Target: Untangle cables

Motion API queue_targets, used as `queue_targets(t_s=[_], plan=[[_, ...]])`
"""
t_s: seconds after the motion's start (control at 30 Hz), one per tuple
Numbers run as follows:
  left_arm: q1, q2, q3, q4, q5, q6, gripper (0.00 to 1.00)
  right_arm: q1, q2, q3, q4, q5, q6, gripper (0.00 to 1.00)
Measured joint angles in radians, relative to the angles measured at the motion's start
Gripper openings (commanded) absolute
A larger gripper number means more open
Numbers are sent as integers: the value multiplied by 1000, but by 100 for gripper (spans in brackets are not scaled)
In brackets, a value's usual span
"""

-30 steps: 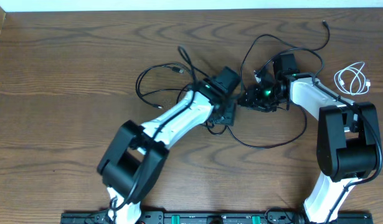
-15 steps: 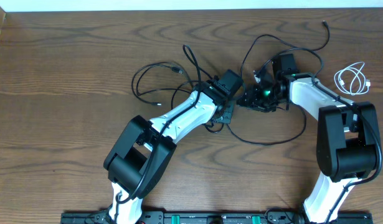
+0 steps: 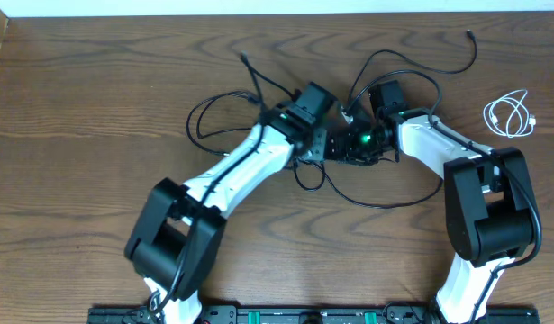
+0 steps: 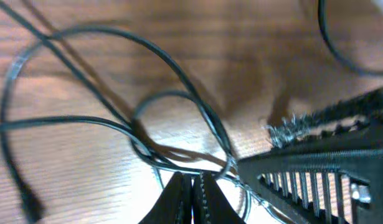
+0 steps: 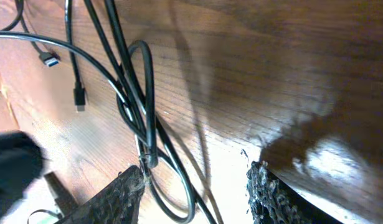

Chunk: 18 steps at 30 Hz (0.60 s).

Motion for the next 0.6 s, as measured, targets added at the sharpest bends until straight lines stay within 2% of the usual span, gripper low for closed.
queue_targets(t_s=[0.1, 0.17, 0.37, 0.53, 0.6], plan=[[10, -4, 0, -14, 30, 20, 23, 0, 0, 0, 1, 32, -2, 37], [5, -4, 0, -29, 54, 59, 28, -5, 0, 0, 1, 52, -5, 34], [-11, -4, -17, -34, 55, 119, 33, -55, 0, 0, -25, 85, -2, 43], [-14, 2, -41, -27, 47, 187, 36, -83, 0, 7, -29, 93, -3, 47], [-17, 4, -42, -12, 47, 219, 37, -85, 0, 7, -29, 93, -3, 52]])
